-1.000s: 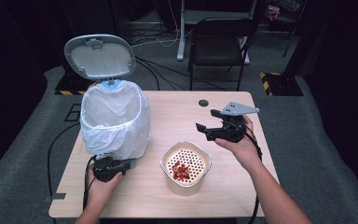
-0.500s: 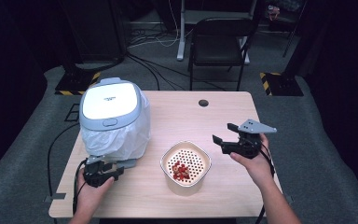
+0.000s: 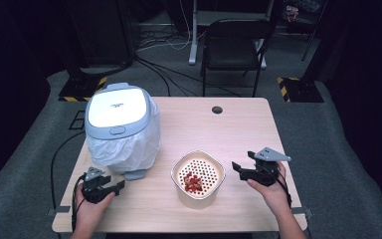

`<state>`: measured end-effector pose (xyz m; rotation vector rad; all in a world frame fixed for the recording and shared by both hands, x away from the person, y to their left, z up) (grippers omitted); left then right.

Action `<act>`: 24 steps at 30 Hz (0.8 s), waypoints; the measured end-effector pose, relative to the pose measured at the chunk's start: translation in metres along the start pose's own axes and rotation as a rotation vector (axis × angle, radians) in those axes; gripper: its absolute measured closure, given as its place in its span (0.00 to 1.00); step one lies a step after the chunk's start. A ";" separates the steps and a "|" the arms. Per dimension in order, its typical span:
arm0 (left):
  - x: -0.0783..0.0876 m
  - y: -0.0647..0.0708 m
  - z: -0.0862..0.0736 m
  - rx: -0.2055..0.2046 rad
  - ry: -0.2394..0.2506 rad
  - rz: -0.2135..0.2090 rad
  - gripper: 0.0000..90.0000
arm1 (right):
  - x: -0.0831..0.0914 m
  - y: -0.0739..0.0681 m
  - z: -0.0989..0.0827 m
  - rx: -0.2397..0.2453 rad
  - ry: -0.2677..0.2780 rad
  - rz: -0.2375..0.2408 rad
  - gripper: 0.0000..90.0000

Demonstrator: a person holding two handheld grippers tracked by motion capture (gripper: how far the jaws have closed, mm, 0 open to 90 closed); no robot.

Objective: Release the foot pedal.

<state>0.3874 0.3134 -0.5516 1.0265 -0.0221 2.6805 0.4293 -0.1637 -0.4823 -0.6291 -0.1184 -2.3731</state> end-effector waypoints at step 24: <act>-0.005 -0.022 -0.006 0.002 0.031 0.072 0.38 | -0.021 0.024 -0.057 -0.084 -0.113 -0.048 0.27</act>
Point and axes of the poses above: each handheld gripper's, and its own axes: x roughly backward along the jaws, z roughly out of its top, y roughly to its right, the point moved 6 cm from there along -x, roughly forward along the jaws, and after that the axes turned 5 degrees about z, right-handed, at the moved point
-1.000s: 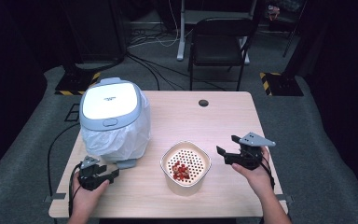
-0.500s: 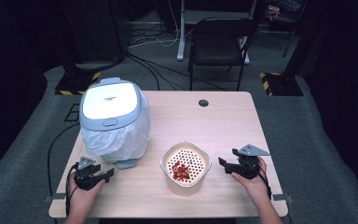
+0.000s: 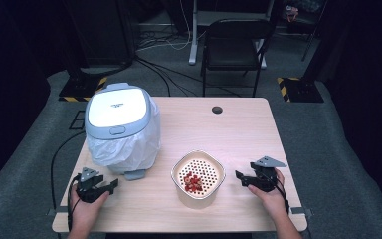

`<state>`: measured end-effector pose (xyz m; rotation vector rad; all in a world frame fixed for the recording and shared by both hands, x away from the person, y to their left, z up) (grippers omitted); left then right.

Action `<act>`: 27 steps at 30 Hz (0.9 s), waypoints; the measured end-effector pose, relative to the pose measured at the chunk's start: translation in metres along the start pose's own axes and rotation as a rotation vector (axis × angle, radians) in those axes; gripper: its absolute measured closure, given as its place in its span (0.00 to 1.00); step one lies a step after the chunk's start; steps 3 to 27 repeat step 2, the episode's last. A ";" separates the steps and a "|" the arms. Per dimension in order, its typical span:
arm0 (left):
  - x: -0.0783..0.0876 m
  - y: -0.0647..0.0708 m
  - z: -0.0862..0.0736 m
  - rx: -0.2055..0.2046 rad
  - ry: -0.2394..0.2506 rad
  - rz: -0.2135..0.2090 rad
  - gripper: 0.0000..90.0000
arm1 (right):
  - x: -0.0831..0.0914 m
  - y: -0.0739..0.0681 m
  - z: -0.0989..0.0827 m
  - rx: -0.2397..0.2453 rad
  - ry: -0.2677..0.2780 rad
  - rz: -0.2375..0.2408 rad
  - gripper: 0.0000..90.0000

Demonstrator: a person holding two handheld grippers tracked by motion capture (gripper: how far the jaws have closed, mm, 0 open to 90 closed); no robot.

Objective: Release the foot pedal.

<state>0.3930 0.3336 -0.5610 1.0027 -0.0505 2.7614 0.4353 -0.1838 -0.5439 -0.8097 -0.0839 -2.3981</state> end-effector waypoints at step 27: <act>0.000 -0.001 -0.001 -0.008 -0.005 0.005 0.38 | -0.002 0.000 -0.002 -0.010 -0.009 -0.009 0.26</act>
Point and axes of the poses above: each handheld gripper's, and its own axes: x roughly backward along the jaws, z roughly out of its top, y roughly to its right, the point moved 6 cm from there along -x, roughly forward along the jaws, and after that the axes turned 5 degrees about z, right-handed, at the moved point
